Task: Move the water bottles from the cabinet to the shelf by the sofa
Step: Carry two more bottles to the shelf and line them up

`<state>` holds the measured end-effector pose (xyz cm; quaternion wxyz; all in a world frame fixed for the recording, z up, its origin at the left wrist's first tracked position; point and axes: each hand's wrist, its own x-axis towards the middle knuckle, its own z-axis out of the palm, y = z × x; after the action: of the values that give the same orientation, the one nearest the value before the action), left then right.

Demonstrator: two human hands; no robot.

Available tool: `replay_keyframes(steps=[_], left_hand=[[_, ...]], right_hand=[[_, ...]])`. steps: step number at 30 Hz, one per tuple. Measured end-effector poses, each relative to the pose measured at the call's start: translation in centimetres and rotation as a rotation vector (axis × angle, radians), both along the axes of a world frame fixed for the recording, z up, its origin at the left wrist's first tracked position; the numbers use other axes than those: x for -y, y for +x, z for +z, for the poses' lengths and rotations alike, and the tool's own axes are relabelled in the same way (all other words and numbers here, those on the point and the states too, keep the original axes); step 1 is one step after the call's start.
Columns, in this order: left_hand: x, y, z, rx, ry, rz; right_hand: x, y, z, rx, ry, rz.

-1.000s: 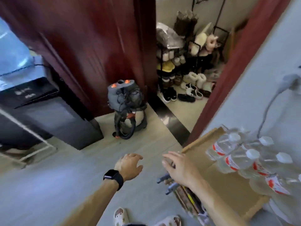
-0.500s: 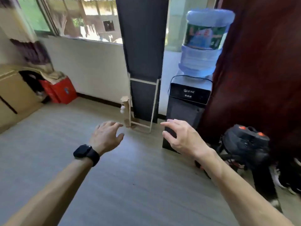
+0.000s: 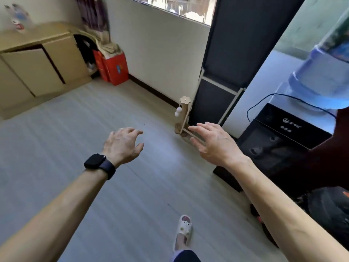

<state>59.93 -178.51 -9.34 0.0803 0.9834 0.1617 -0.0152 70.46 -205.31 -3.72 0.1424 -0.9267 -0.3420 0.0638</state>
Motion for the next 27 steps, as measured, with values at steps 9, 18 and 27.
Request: replay_keyframes(steps=[9,18,27], left_hand=[[-5.7,8.5,-2.4,-0.027,-0.023,0.202],[-14.3,12.2,-3.1,-0.044,-0.056,0.417],[-30.6,16.7,-4.0,-0.009,-0.08,0.516]], right_hand=[[-7.7,13.6,-2.4,-0.051,-0.009,0.166],[-20.3,22.1,-3.1,-0.053,-0.044,0.38],[-38.9,29.0,-3.7,-0.015,-0.042,0.485]])
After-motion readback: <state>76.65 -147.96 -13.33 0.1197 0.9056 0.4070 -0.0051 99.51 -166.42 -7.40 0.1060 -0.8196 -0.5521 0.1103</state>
